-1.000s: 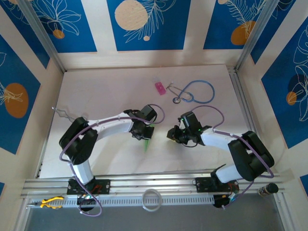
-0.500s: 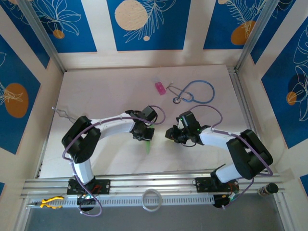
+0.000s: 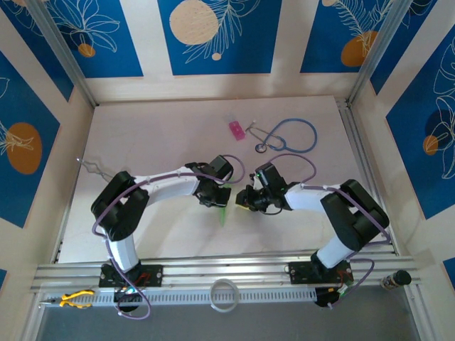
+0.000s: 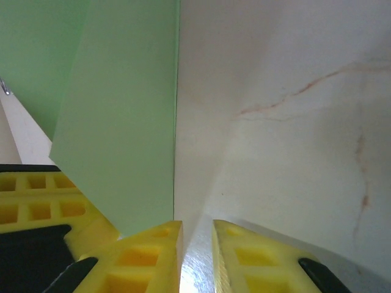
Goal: Fold a paper plane with a square sheet of paper (pick it up from the middle)
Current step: Turn over a paper plane at the center of the table.
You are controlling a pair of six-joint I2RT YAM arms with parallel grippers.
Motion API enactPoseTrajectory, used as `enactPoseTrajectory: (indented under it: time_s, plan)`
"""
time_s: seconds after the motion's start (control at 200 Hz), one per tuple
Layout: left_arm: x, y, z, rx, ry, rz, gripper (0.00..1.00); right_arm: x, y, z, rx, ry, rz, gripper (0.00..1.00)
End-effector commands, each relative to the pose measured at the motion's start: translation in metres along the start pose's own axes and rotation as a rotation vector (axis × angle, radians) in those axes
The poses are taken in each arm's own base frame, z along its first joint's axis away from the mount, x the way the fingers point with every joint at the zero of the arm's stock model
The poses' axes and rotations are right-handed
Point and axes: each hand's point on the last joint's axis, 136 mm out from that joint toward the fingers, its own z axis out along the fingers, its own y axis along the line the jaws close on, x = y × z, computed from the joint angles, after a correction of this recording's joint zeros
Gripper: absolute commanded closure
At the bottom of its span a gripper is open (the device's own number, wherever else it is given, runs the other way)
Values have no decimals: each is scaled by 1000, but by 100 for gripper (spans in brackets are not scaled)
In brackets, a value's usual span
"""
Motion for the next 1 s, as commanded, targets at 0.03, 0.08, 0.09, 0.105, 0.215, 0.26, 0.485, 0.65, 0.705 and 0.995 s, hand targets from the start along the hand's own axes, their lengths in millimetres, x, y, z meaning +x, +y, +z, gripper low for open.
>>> enactPoseTrajectory:
  time_s: [0.03, 0.08, 0.09, 0.105, 0.215, 0.26, 0.485, 0.65, 0.705, 0.995]
  plan:
    - [3, -11, -1, 58, 7, -12, 90, 1, 7, 5, -19, 25, -18, 80]
    - [3, -11, 1, 63, 8, -12, 89, 1, 4, 6, -14, 29, -15, 81]
    - [3, -12, 1, 64, 9, -12, 89, 1, 4, 7, -14, 30, -14, 82]
    - [3, -12, 1, 67, 9, -14, 89, 2, 4, 7, -14, 33, -15, 82]
    - [3, -15, 3, 81, 14, -13, 88, 2, 2, 11, -21, 44, -9, 84]
    - [3, -16, 3, 86, 14, -12, 88, 2, 2, 12, -22, 47, -8, 85]
    - [4, -20, 7, 112, 26, -15, 85, 4, -3, 15, -21, 56, 3, 87]
    - [4, -20, 9, 115, 33, -15, 83, 4, -3, 16, -22, 58, 4, 87]
    - [4, -20, 10, 116, 33, -14, 83, 3, -3, 16, -21, 56, 6, 87]
    - [6, -17, 15, 101, 44, -13, 83, 3, -4, 16, -20, 57, 7, 87]
